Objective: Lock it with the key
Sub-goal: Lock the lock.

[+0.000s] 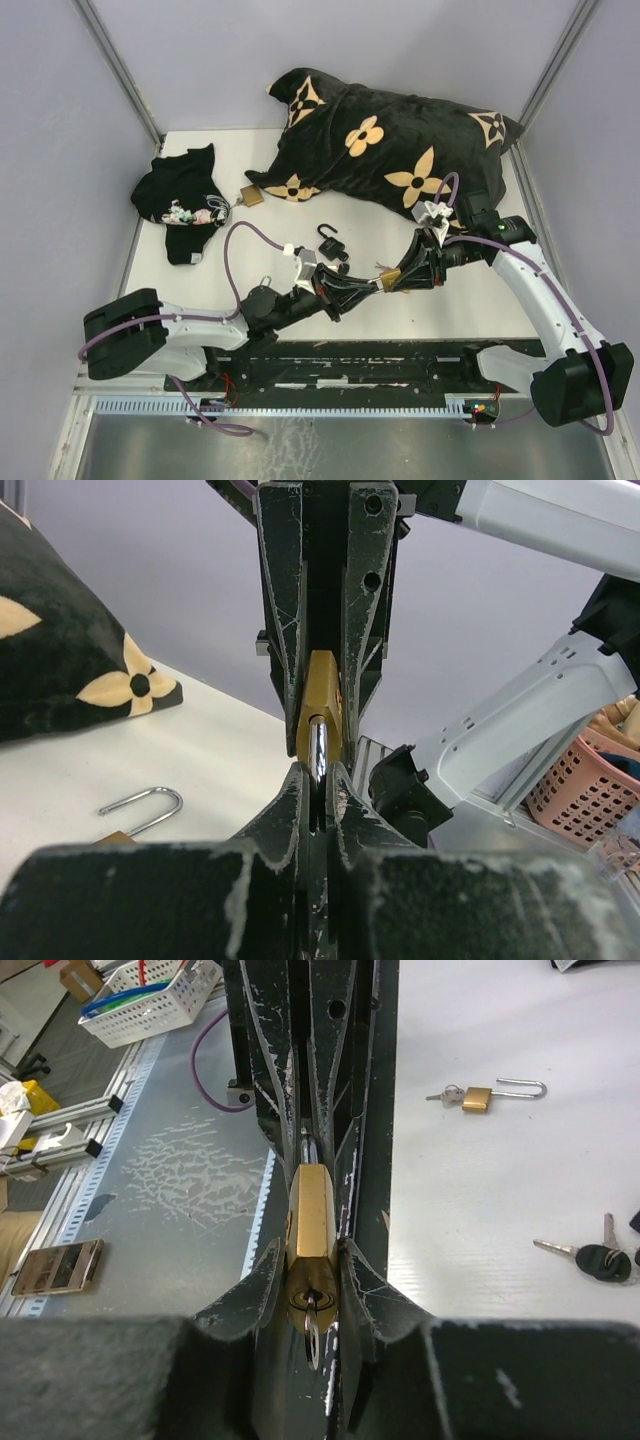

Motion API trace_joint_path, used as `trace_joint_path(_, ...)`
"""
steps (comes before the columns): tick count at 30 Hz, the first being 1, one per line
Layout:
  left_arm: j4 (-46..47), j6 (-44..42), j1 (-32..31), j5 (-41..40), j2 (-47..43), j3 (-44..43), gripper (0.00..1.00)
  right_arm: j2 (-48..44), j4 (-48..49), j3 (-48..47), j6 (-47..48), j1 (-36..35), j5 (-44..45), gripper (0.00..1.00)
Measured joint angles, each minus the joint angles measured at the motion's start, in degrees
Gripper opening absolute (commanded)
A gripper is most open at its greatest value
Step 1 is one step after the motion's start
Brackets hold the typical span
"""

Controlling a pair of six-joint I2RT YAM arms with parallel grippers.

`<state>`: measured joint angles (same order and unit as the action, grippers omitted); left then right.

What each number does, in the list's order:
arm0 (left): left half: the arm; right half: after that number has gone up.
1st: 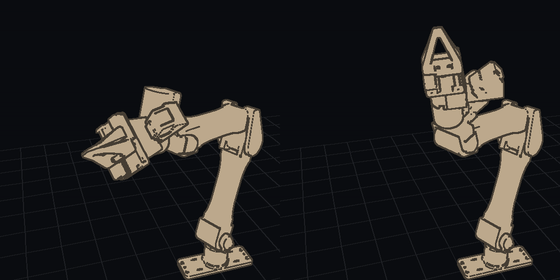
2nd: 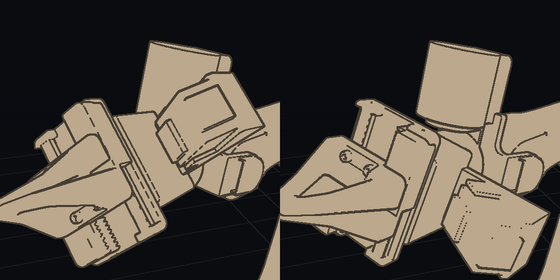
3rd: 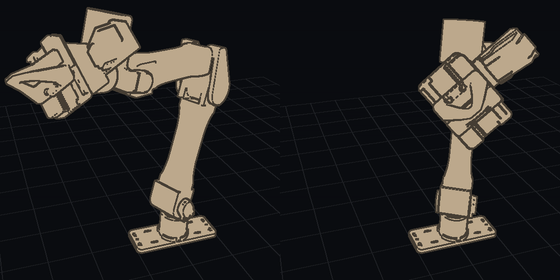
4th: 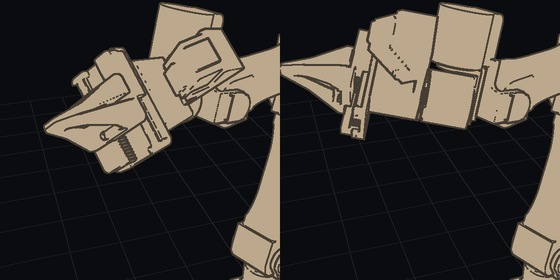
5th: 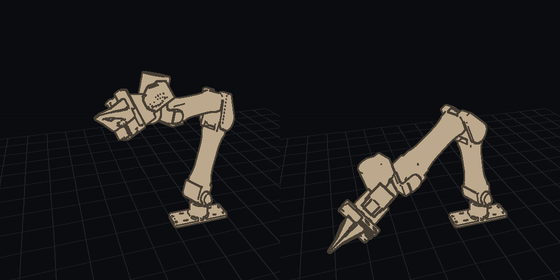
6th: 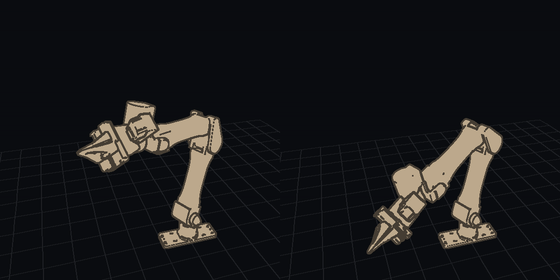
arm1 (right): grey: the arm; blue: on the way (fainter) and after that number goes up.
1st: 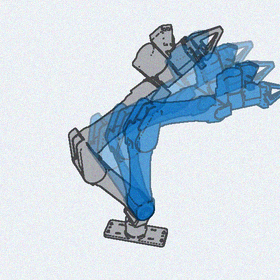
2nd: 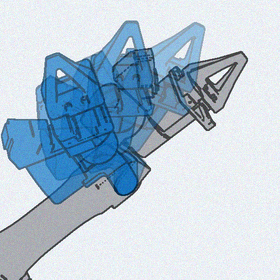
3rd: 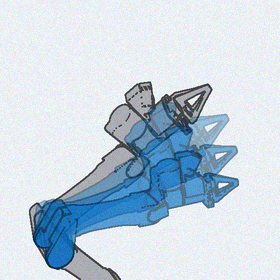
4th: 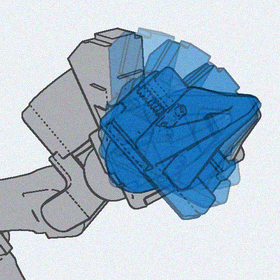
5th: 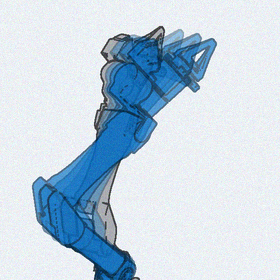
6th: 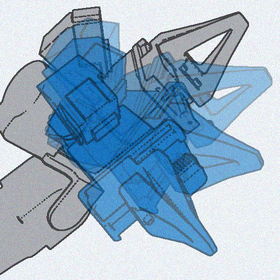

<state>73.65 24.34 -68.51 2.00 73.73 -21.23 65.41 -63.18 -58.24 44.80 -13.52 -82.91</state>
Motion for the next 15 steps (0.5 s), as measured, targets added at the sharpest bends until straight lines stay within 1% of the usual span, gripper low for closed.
trace_joint_path(4, 2.3, 0.3, 0.0, -0.4, 2.6, -0.6, 0.03, -0.5, 2.0, 0.2, -1.7, -0.1, 1.4, 0.02)
trace_joint_path(15, 12.9, 3.8, 0.6, -1.1, 10.7, -0.9, 0.03, -3.4, 10.2, 2.6, -13.2, 0.5, 4.1, 0.02)
